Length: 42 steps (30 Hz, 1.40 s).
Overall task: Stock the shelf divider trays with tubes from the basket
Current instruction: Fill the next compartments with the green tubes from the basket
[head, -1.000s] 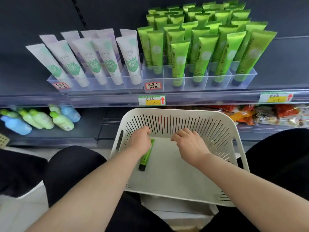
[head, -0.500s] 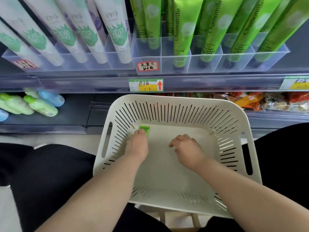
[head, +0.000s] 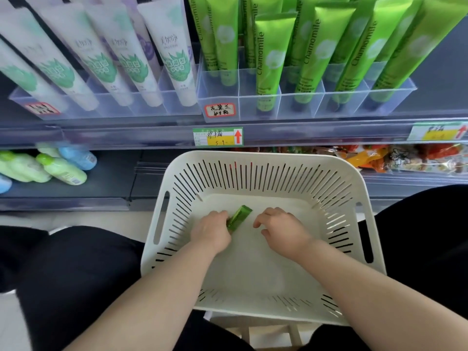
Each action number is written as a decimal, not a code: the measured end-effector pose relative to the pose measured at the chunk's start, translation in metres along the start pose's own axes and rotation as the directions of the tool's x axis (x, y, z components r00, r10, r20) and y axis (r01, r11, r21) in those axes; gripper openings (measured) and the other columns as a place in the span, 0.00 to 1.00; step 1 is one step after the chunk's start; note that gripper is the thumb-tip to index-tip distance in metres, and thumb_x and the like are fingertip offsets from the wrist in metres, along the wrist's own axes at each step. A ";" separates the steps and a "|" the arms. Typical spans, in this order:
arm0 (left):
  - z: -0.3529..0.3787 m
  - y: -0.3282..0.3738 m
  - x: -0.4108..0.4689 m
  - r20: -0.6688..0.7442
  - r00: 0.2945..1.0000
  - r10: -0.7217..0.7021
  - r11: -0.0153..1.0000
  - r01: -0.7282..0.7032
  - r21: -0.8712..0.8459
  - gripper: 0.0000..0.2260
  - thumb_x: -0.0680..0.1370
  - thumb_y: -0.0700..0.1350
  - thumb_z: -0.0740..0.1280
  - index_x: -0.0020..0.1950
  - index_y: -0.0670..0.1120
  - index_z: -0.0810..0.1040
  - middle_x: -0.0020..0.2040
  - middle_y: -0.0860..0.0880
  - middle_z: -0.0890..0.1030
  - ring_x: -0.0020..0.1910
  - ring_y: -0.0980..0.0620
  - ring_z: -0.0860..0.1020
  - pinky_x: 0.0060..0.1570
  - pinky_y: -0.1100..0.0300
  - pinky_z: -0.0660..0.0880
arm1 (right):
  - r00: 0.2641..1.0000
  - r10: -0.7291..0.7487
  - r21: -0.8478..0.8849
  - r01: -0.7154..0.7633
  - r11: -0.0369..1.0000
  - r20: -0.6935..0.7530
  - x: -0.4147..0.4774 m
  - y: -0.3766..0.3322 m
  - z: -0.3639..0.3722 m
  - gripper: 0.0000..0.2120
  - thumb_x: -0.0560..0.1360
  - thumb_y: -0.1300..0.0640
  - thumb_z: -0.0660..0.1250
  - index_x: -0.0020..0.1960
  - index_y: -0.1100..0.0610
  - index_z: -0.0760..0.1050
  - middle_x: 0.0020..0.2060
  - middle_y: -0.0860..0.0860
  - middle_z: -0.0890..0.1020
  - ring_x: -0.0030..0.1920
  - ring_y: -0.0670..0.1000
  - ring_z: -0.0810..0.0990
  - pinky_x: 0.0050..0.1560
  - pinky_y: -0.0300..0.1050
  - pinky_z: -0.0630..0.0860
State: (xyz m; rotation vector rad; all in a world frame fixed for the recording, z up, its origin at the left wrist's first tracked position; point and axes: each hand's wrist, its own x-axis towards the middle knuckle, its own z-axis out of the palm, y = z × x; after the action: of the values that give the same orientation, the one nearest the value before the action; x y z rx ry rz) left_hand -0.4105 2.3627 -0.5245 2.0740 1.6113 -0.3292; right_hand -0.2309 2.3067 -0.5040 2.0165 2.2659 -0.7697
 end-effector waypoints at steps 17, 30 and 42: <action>-0.141 0.066 -0.053 -0.533 0.845 0.047 0.743 -0.387 -0.547 0.07 0.75 0.48 0.69 0.52 0.52 0.74 0.46 0.54 0.81 0.46 0.53 0.79 0.44 0.58 0.75 | 0.928 -0.039 -0.148 -0.018 0.989 -0.370 -0.039 -0.030 -0.140 0.14 0.77 0.57 0.60 0.61 0.48 0.74 0.60 0.49 0.74 0.63 0.53 0.71 0.59 0.48 0.71; -0.291 0.097 -0.078 -0.830 0.557 -0.028 0.792 -0.495 -0.359 0.07 0.77 0.44 0.68 0.50 0.52 0.71 0.41 0.56 0.76 0.43 0.51 0.76 0.42 0.57 0.70 | 0.747 -0.130 -0.240 -0.041 0.970 -0.652 -0.038 -0.055 -0.242 0.16 0.76 0.60 0.61 0.63 0.50 0.73 0.57 0.50 0.77 0.58 0.55 0.73 0.52 0.50 0.70; -0.297 0.107 -0.014 -0.713 0.701 -0.013 0.889 -0.318 -0.328 0.16 0.78 0.42 0.68 0.65 0.48 0.71 0.42 0.53 0.74 0.36 0.56 0.72 0.40 0.59 0.68 | 0.754 -0.110 -0.209 -0.036 0.977 -0.647 -0.015 -0.026 -0.251 0.14 0.77 0.59 0.60 0.59 0.48 0.76 0.54 0.48 0.78 0.57 0.52 0.74 0.48 0.46 0.70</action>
State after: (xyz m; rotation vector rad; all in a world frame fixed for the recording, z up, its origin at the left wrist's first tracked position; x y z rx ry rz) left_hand -0.3432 2.4842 -0.2404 2.0493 1.6531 0.9326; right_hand -0.1757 2.3829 -0.2689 2.3983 2.5550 0.2581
